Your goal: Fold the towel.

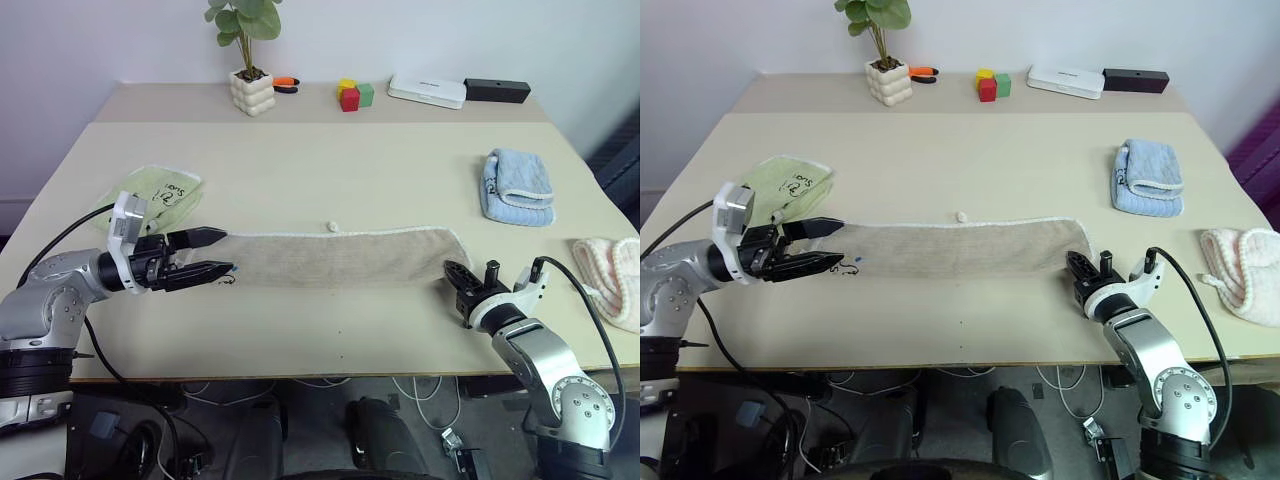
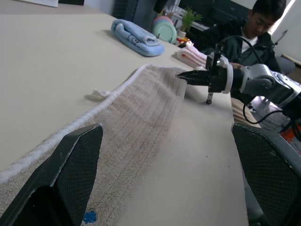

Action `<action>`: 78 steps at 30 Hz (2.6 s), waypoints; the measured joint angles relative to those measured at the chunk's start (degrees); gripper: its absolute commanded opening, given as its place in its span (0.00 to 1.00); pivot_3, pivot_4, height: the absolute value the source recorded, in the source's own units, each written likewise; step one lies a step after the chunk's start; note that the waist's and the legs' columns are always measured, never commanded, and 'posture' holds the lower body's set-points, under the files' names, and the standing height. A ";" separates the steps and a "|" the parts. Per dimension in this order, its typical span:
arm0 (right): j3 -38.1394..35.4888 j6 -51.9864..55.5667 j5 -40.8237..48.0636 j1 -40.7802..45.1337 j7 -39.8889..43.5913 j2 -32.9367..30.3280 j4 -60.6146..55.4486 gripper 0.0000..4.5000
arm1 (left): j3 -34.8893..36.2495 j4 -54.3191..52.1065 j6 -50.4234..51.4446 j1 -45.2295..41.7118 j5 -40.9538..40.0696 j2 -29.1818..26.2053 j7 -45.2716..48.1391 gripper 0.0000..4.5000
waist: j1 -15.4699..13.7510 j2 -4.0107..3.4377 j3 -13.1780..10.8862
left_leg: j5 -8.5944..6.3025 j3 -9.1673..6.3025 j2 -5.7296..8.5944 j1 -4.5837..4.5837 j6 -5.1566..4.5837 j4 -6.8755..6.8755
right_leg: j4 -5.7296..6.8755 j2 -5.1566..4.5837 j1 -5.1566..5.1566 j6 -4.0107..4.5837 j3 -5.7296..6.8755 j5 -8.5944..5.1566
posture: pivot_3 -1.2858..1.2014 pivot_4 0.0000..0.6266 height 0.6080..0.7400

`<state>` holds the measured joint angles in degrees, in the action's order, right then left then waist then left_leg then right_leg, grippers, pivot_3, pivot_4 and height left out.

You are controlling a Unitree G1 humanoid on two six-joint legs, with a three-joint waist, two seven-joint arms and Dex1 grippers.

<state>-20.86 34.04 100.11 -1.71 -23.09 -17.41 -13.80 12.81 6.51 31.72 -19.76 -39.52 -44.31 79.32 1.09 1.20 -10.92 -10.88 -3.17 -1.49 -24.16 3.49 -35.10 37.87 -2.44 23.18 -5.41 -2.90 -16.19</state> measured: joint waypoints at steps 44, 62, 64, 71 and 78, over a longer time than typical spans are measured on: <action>34.35 12.43 -59.24 18.05 36.44 -7.12 -11.71 0.01 | 7.31 -11.18 0.98 13.21 -5.07 -0.61 -5.81 1.00 | -0.14 -0.06 -0.04 | -0.01 0.04 0.02 -0.20 0.00 0.03 | -0.19 -0.04 0.17 0.00 0.04 0.02 | 0.52 0.24 1.00; 36.14 14.10 -69.56 20.23 39.80 -1.17 -6.73 0.99 | 10.71 -14.13 1.78 16.94 -7.31 -1.72 -8.47 1.00 | -0.07 -0.06 -0.04 | -0.02 0.06 0.05 -0.20 0.01 0.07 | -0.24 -0.04 0.20 0.02 0.06 0.04 | 0.52 0.24 1.00; 35.59 14.47 -69.41 20.20 40.70 -1.20 -6.78 0.99 | 10.67 -14.05 1.76 16.76 -7.31 -1.72 -8.45 1.00 | -0.01 -0.06 -0.04 | -0.02 0.06 0.05 -0.20 0.01 0.08 | -0.24 -0.03 0.20 0.02 0.06 0.04 | 0.52 0.24 1.00; 19.65 18.09 -55.75 24.23 41.84 4.35 -6.22 0.80 | 10.22 -13.22 1.56 15.14 -7.27 -1.70 -8.29 1.00 | 0.02 -0.06 -0.04 | -0.02 0.06 0.03 -0.19 0.01 0.09 | -0.24 0.00 0.19 0.02 0.06 0.05 | 0.52 0.24 1.00; 21.96 5.90 -65.52 23.48 43.24 4.75 1.15 0.01 | 8.52 -12.13 1.45 13.98 -7.18 -1.50 -8.25 1.00 | 0.11 -0.06 -0.04 | -0.02 0.09 0.11 -0.20 0.01 0.22 | -0.33 0.00 0.22 0.02 0.07 0.05 | 0.52 0.24 1.00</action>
<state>1.10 39.94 34.59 21.77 20.14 -12.65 -12.64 21.33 -5.61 33.16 -5.78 -46.71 -45.81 71.07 1.20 1.14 -10.96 -10.90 -3.08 -1.38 -24.36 3.50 -34.88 37.54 -2.44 23.40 -5.39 -2.83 -16.14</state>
